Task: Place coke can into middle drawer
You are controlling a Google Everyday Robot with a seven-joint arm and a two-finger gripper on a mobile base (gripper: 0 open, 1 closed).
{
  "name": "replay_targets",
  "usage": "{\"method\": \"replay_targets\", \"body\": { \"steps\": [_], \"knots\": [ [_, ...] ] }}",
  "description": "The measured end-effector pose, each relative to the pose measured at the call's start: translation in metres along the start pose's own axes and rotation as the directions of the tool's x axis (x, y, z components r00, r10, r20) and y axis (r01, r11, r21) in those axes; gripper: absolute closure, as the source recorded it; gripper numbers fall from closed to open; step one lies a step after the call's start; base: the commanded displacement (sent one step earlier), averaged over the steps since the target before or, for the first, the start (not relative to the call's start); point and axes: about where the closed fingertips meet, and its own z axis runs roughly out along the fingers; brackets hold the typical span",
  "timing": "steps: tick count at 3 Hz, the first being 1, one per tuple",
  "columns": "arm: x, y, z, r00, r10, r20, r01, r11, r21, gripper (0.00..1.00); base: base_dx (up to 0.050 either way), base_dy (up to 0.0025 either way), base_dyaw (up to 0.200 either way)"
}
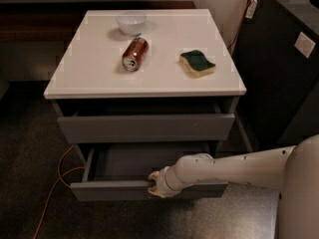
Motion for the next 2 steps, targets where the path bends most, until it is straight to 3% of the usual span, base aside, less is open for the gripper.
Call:
{"method": "replay_targets", "body": {
  "steps": [1,2],
  "knots": [
    [-0.001,0.001,-0.002,1.000,0.001,0.003,-0.001,1.0000,0.001,0.54,0.000,0.00000,0.000],
    [-0.016,0.006,-0.026,0.999,0.016,0.041,-0.016,0.9997,0.018,0.23,0.000,0.00000,0.000]
  ]
}}
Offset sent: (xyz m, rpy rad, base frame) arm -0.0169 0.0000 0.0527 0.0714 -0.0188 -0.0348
